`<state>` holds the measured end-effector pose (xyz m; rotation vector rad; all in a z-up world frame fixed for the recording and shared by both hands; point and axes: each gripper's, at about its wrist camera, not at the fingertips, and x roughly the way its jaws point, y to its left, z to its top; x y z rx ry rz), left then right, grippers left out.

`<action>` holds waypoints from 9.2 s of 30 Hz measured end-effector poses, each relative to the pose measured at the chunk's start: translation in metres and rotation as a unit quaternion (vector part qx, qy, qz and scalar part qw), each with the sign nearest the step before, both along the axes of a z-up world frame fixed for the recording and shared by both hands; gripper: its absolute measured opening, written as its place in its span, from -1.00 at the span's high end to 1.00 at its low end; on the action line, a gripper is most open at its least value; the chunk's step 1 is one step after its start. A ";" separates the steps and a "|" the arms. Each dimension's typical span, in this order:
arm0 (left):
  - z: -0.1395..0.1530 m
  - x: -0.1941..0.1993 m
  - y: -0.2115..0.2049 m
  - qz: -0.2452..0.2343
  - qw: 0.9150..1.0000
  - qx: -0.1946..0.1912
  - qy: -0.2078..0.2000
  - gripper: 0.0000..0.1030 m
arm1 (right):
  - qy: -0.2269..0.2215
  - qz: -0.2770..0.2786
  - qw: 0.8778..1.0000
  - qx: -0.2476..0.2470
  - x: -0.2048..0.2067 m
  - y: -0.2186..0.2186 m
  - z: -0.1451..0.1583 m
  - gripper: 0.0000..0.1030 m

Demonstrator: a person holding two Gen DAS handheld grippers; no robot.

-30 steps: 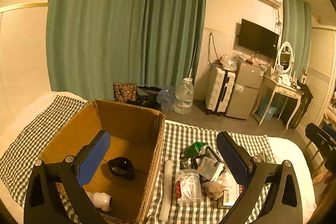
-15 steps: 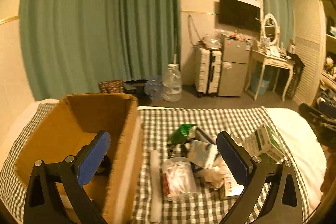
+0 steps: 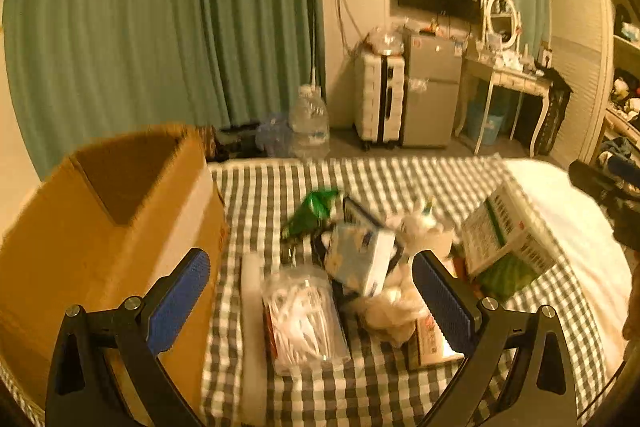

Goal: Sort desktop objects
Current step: 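Withdraw the left gripper from the box back toward the cluttered items, then grasp the clear floss-pick jar with the left gripper while the right grasps the green medicine box, then carry the floss jar and green box into the cardboard box and release both, then withdraw both grippers from the box toward the remaining items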

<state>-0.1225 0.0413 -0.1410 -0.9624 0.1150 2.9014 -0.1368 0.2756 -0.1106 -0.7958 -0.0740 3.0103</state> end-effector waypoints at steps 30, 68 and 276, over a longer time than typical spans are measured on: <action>-0.091 -0.037 -0.008 0.088 0.982 0.001 -0.166 -0.54 | -0.118 0.023 0.992 -0.033 -0.038 0.009 -0.083 -1.00; -0.056 -0.040 -0.017 0.076 0.986 0.038 -0.143 -0.21 | -0.180 -0.109 0.953 -0.218 -0.059 0.041 -0.099 -0.77; 0.027 0.004 -0.020 0.030 0.999 0.004 0.010 -0.26 | -0.053 0.031 0.997 -0.047 0.024 -0.002 0.007 -0.86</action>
